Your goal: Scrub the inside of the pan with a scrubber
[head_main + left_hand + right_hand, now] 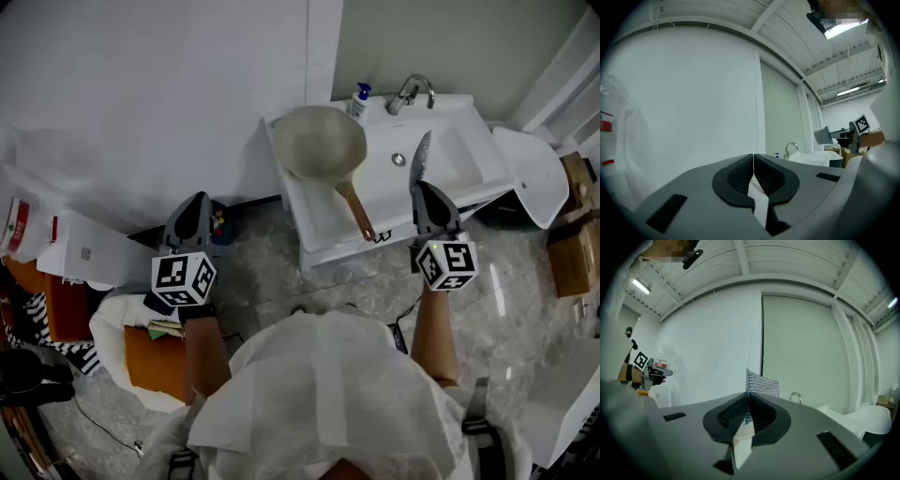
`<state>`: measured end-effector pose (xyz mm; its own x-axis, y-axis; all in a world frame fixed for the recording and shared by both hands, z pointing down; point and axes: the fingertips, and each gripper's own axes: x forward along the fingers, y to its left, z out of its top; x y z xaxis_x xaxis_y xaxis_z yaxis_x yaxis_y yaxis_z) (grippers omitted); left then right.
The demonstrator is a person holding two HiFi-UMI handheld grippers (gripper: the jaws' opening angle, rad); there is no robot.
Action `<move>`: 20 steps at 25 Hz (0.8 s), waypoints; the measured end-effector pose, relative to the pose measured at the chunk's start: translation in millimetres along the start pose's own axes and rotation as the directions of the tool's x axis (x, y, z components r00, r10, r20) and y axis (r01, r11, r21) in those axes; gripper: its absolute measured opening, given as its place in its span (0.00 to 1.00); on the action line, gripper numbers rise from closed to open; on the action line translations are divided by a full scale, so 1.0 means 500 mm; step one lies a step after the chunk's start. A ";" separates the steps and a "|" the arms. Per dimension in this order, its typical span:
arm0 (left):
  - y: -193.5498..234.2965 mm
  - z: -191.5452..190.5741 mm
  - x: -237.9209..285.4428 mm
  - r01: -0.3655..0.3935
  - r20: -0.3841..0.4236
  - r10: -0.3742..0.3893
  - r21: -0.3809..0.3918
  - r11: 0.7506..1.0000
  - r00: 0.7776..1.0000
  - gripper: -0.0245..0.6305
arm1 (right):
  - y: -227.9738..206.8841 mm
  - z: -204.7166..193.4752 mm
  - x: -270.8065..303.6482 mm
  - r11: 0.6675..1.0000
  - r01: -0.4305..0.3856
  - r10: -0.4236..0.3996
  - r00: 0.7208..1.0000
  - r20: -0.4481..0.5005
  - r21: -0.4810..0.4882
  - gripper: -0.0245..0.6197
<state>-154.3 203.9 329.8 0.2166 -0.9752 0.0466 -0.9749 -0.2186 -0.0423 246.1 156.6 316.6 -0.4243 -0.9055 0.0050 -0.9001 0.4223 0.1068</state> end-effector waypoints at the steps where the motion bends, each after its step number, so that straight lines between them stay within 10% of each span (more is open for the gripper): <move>1: -0.001 0.000 0.000 -0.002 0.001 0.002 -0.002 1.000 1.000 0.07 | -0.002 0.000 0.001 1.000 -0.002 0.002 1.000 0.000 -0.001 0.07; 20: -0.018 -0.014 0.037 0.079 -0.025 -0.080 -0.012 0.997 0.997 0.07 | 0.001 0.001 0.036 0.998 -0.066 0.065 0.996 -0.059 -0.017 0.07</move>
<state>-142.0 188.3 337.9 0.2923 -0.9534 0.0745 -0.9552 -0.2948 -0.0262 237.7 140.4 316.1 -0.4751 -0.8771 0.0701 -0.8684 0.4802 0.1232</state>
